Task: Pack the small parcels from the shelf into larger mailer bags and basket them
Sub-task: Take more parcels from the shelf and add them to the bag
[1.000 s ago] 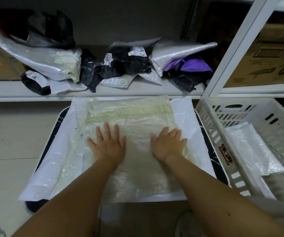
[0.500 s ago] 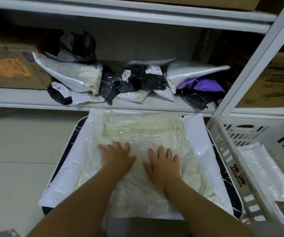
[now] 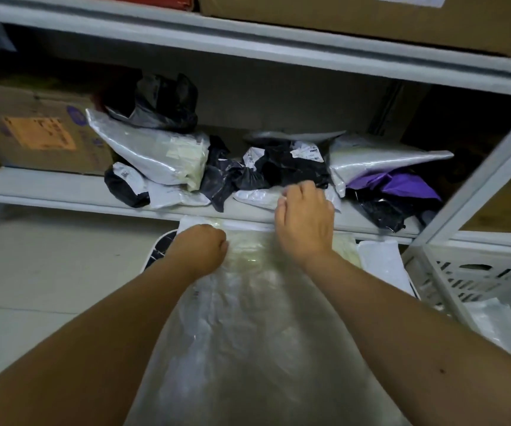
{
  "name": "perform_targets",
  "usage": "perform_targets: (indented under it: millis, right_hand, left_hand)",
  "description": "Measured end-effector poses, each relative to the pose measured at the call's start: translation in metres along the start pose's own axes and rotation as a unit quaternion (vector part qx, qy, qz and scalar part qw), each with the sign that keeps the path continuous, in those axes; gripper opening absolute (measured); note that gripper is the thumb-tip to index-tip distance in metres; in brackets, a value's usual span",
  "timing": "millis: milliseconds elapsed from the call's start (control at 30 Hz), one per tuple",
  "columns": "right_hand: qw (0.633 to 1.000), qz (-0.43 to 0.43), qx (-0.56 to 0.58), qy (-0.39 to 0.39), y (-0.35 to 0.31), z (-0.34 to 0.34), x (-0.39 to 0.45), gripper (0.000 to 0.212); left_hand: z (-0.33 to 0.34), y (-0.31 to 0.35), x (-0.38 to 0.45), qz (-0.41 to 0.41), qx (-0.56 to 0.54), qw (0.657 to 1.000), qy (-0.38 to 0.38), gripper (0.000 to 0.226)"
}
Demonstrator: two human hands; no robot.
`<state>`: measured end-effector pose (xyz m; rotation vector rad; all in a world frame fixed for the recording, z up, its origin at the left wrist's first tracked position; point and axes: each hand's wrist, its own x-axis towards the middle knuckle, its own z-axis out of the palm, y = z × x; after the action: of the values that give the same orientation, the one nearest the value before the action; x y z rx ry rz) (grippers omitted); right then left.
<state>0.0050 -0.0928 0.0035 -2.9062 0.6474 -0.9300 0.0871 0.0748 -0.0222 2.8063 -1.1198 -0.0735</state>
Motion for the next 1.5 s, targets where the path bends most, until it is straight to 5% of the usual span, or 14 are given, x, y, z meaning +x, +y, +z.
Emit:
perform_targets:
  millis: [233, 433, 600, 1067, 1500]
  right_hand:
    - [0.991, -0.015, -0.081, -0.107, -0.003, 0.016, 0.12, 0.043]
    - [0.965, 0.006, -0.115, -0.236, 0.004, 0.054, 0.175, 0.052]
    - [0.956, 0.031, -0.124, -0.263, 0.007, 0.076, 0.197, 0.055]
    - [0.986, 0.008, -0.148, -0.074, 0.015, 0.02, 0.197, 0.052]
    - [0.99, -0.052, -0.131, -0.024, 0.021, -0.109, 0.087, 0.059]
  left_hand:
    - [0.014, 0.006, 0.042, -0.038, -0.087, 0.99, 0.1, 0.027]
    - [0.024, 0.003, 0.075, -0.042, -0.124, 0.982, 0.135, 0.023]
    - [0.032, 0.005, 0.087, -0.049, -0.145, 0.979, 0.135, 0.025]
    - [0.007, 0.026, 0.078, -0.058, -0.183, 0.976, 0.107, 0.029]
    - [-0.065, 0.079, -0.029, -0.028, -0.233, 0.97, 0.065, 0.034]
